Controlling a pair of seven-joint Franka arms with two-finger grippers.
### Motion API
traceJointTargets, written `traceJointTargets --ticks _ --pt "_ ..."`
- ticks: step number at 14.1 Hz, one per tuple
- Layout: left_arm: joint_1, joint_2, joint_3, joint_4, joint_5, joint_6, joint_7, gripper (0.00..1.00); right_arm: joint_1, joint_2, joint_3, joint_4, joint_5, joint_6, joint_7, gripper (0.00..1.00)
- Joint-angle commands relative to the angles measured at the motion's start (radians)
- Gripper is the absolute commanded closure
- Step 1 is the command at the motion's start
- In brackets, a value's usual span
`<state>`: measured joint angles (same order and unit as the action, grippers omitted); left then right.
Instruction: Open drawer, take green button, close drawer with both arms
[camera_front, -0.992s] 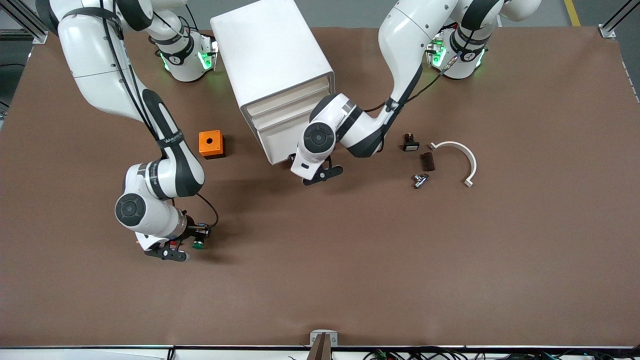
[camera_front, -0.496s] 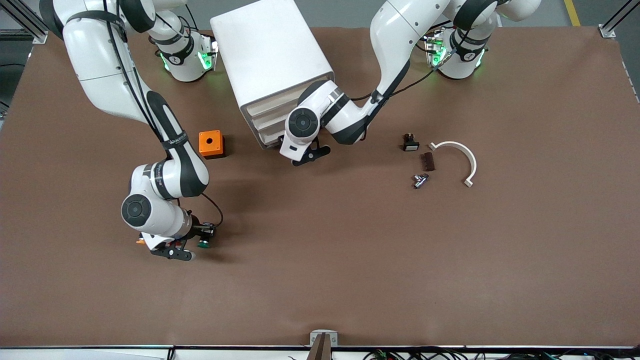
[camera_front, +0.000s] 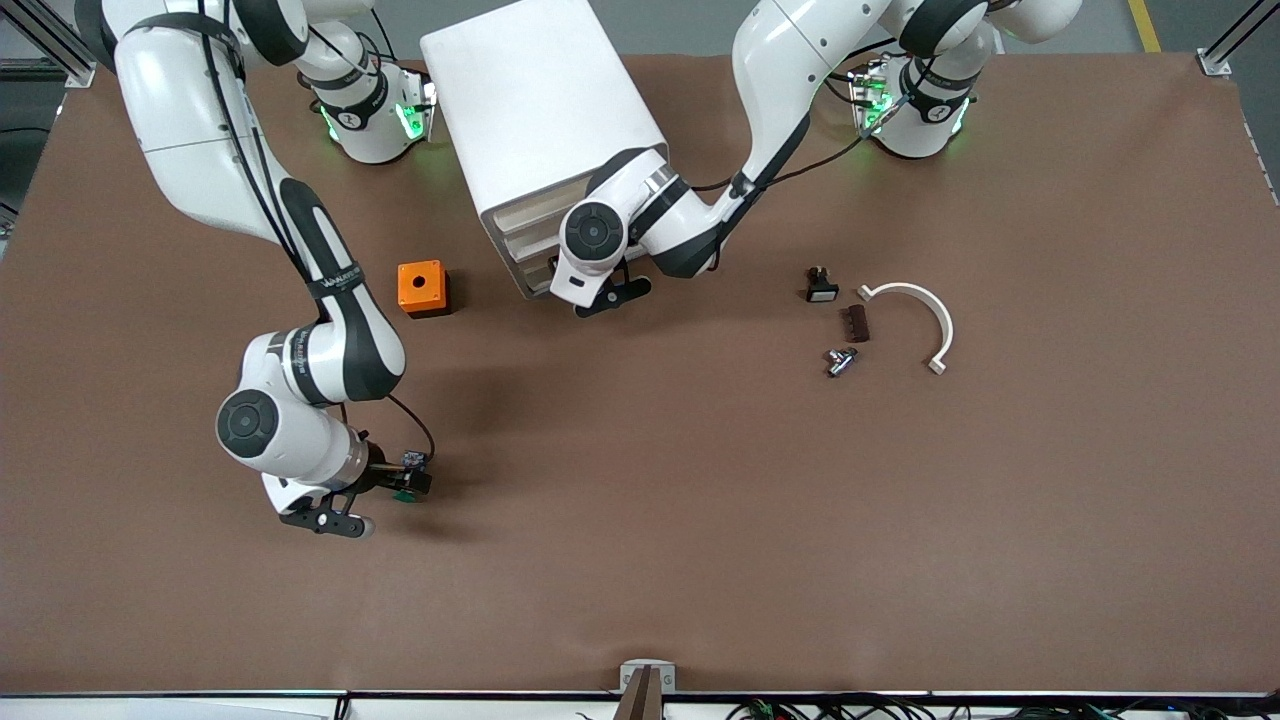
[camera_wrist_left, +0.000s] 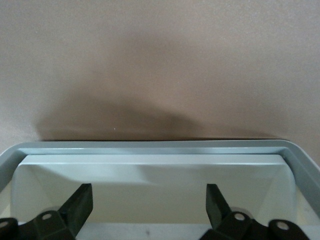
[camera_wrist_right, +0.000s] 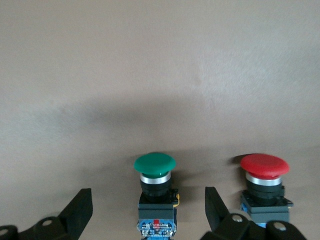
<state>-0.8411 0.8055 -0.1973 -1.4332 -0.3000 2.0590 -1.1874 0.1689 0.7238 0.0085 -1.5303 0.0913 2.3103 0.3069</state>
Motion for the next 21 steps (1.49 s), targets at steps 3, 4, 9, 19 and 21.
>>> traceJointTargets --ticks 3,4,9,19,21 --pt "-0.020 -0.022 0.001 -0.013 0.001 -0.008 -0.003 0.01 -0.017 -0.125 0.005 0.056 0.002 -0.201 -0.015 0.00" --pt "-0.012 -0.025 0.004 -0.012 0.015 -0.008 -0.004 0.01 -0.017 -0.156 0.005 0.056 -0.005 -0.206 -0.025 0.00" --pt "0.132 -0.072 0.015 0.000 0.178 -0.008 -0.001 0.00 -0.081 -0.296 0.002 0.053 -0.005 -0.291 -0.130 0.00" --pt "0.491 -0.319 0.015 0.002 0.384 -0.166 0.199 0.00 -0.181 -0.592 0.002 0.039 -0.008 -0.669 -0.161 0.00" --pt "0.571 -0.364 0.015 0.003 0.383 -0.206 0.299 0.01 -0.181 -0.601 0.002 0.073 -0.005 -0.724 -0.266 0.00"
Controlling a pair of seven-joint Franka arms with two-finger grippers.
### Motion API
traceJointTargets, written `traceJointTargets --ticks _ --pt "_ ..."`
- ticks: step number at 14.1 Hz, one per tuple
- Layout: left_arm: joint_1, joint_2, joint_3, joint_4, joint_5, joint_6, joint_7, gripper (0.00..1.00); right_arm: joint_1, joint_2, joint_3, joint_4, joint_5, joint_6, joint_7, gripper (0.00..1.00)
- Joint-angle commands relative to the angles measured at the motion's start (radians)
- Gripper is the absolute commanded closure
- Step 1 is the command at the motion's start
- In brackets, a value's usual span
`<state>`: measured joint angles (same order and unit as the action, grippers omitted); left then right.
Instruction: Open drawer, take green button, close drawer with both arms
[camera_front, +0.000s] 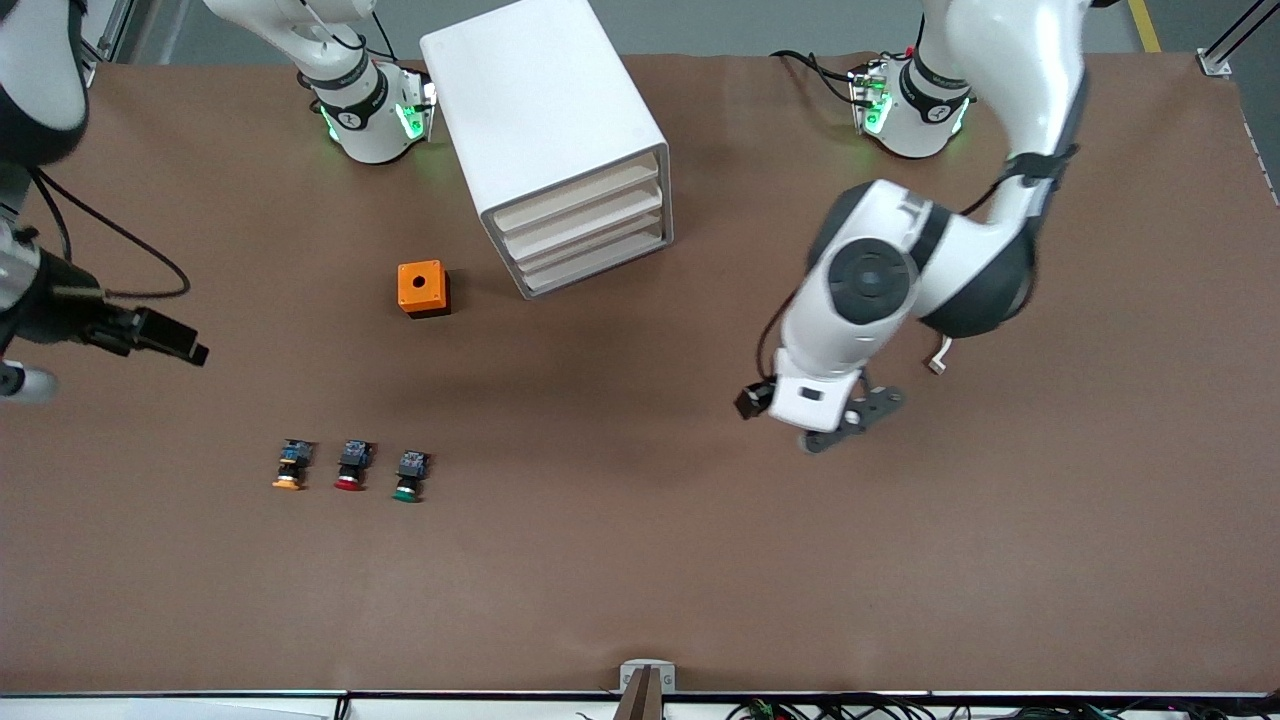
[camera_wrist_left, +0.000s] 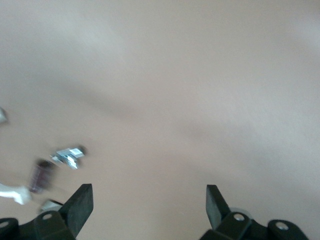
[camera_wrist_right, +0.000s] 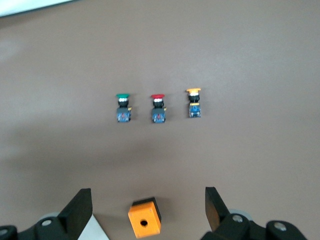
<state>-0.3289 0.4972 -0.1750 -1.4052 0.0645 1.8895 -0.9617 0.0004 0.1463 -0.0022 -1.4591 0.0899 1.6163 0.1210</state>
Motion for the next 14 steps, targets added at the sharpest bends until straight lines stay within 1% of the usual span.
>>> traceJointTargets --ticks 1,2,4,6,7,8,10,14 --pt "0.088 -0.078 -0.009 -0.017 0.018 -0.062 0.093 0.01 -0.008 -0.024 0.014 0.011 -0.013 -0.051 -0.089 0.00" --pt "0.109 -0.095 -0.009 -0.012 0.018 -0.090 0.131 0.00 -0.010 -0.031 0.014 0.010 -0.028 -0.079 -0.078 0.00" --pt "0.154 -0.137 -0.008 -0.011 0.017 -0.113 0.236 0.01 -0.022 -0.042 0.011 0.011 -0.027 -0.093 -0.075 0.00" --pt "0.198 -0.179 -0.009 -0.012 0.017 -0.133 0.305 0.01 -0.013 -0.056 0.014 0.005 -0.044 -0.107 -0.037 0.00" --pt "0.206 -0.201 -0.008 -0.012 0.017 -0.151 0.342 0.00 -0.010 -0.082 0.021 0.005 -0.062 -0.108 -0.011 0.00" --pt "0.224 -0.224 -0.008 -0.011 0.018 -0.171 0.380 0.00 -0.016 -0.109 0.019 0.002 -0.053 -0.113 -0.027 0.00" --pt "0.258 -0.261 -0.008 -0.011 0.018 -0.223 0.449 0.01 -0.007 -0.117 0.024 0.005 -0.052 -0.159 -0.055 0.00" --pt "0.295 -0.310 -0.009 -0.011 0.015 -0.280 0.540 0.00 0.007 -0.117 0.018 -0.016 -0.065 -0.155 -0.043 0.00"
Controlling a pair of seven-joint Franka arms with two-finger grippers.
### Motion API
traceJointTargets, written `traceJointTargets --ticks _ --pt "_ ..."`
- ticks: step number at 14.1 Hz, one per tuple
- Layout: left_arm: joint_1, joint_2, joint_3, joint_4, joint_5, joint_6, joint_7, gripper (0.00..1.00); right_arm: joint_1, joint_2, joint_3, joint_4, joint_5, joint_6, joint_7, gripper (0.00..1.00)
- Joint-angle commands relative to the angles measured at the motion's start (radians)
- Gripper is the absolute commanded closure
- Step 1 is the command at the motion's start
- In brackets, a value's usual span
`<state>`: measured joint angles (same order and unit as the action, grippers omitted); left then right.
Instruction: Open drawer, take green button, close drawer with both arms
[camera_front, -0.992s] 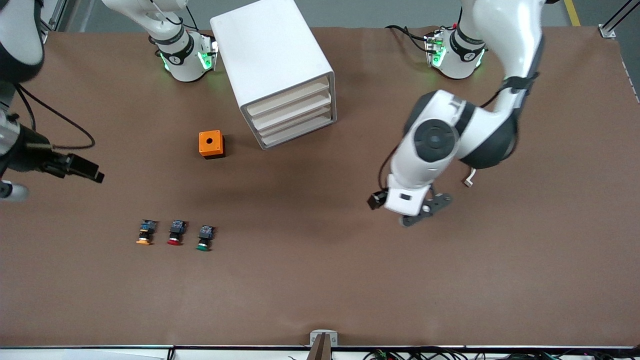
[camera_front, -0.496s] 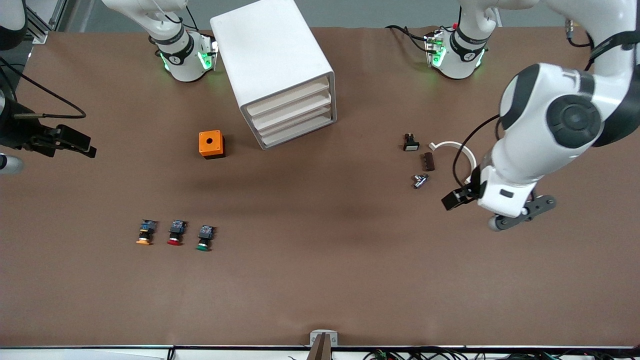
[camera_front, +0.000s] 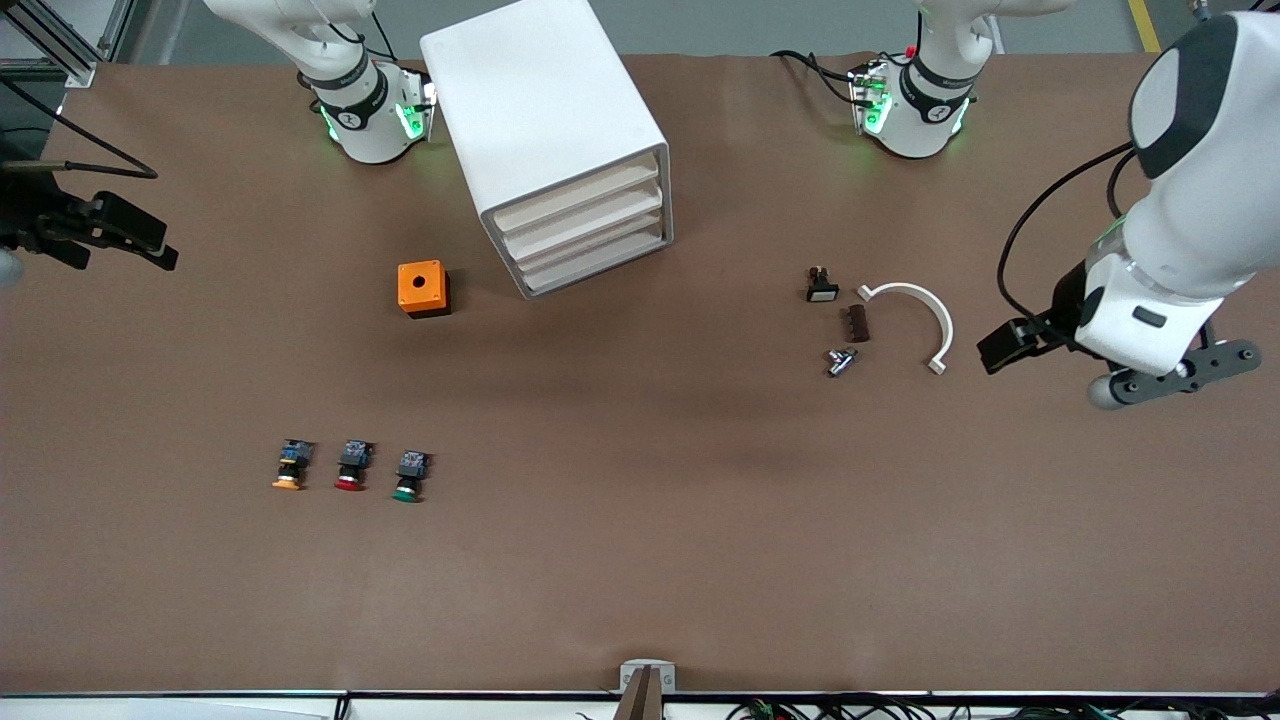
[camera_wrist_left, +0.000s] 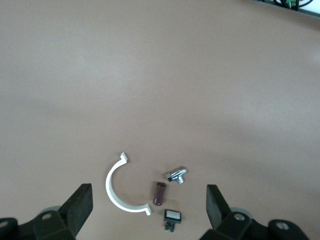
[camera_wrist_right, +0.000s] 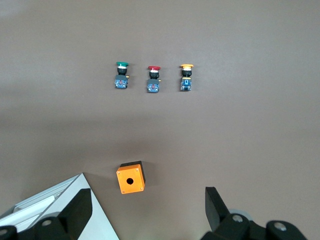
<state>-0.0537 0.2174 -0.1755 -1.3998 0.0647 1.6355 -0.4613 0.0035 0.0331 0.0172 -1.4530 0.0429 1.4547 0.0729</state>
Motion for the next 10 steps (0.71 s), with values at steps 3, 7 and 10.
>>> traceJointTargets --ticks 3,7,10 --pt "0.031 -0.068 -0.006 -0.018 0.015 -0.071 0.104 0.00 -0.007 -0.001 -0.006 -0.027 -0.025 0.027 0.005 0.00" --pt "0.048 -0.119 0.010 -0.030 0.009 -0.114 0.231 0.01 -0.007 -0.022 -0.005 -0.055 -0.028 0.038 0.019 0.00" --pt "0.008 -0.167 0.085 -0.080 -0.014 -0.135 0.272 0.01 -0.008 -0.091 0.000 -0.156 -0.028 0.095 0.019 0.00"
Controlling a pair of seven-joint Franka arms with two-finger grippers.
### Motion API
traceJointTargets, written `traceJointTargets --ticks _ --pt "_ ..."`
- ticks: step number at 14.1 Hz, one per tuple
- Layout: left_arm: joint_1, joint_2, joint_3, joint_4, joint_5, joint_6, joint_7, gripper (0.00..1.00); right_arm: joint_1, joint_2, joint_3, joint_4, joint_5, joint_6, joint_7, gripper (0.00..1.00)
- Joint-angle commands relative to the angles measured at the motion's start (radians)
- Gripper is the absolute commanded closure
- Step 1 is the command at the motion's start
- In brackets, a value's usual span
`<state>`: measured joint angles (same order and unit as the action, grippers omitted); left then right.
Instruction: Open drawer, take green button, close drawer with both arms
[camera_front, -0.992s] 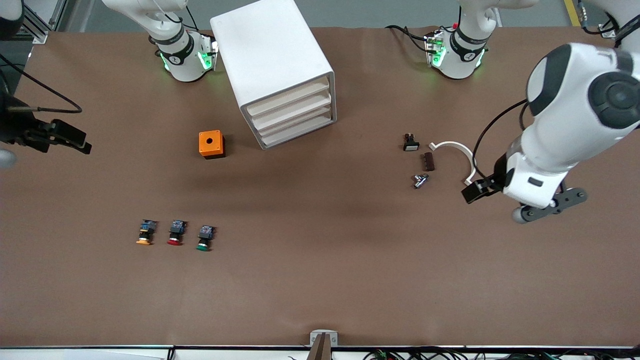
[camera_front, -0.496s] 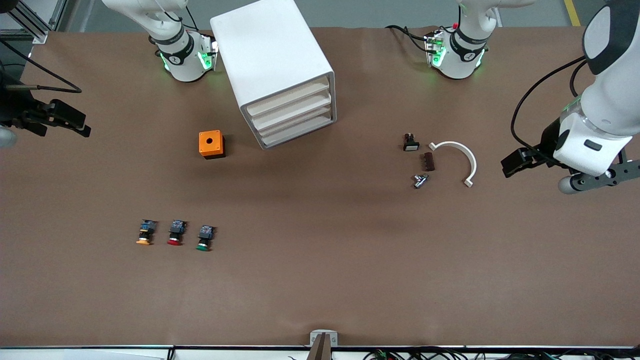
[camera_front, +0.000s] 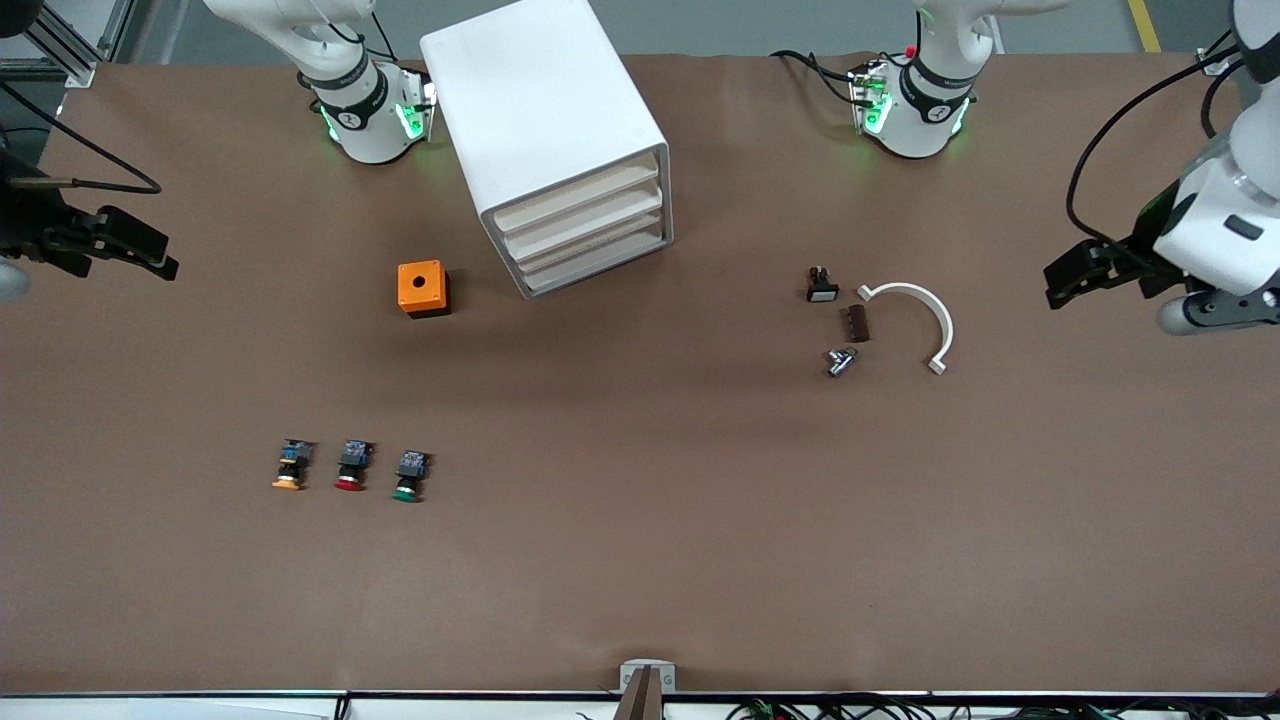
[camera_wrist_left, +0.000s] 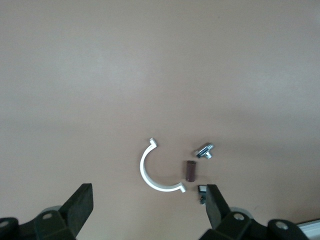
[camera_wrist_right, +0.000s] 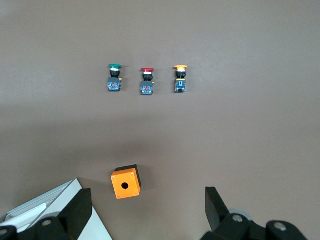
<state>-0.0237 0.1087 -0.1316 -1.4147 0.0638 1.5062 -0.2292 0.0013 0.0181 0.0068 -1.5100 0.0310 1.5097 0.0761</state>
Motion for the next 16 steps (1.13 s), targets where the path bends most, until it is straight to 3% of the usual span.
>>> traceJointTargets --ticks 1,3,7,16 --pt "-0.045 -0.078 0.073 -0.090 -0.016 -0.003 0.045 0.01 -0.006 -0.079 0.007 -0.104 -0.016 0.034 0.016 0.00" --pt "-0.068 -0.105 0.122 -0.113 -0.041 0.000 0.053 0.01 0.000 -0.080 0.005 -0.101 -0.016 0.030 0.014 0.00" --pt "-0.061 -0.182 0.126 -0.210 -0.044 0.032 0.068 0.00 0.002 -0.078 0.007 -0.099 -0.019 0.036 0.014 0.00" --pt "-0.067 -0.184 0.110 -0.201 -0.044 0.031 0.087 0.01 0.028 -0.078 -0.005 -0.099 -0.039 0.038 0.016 0.00"
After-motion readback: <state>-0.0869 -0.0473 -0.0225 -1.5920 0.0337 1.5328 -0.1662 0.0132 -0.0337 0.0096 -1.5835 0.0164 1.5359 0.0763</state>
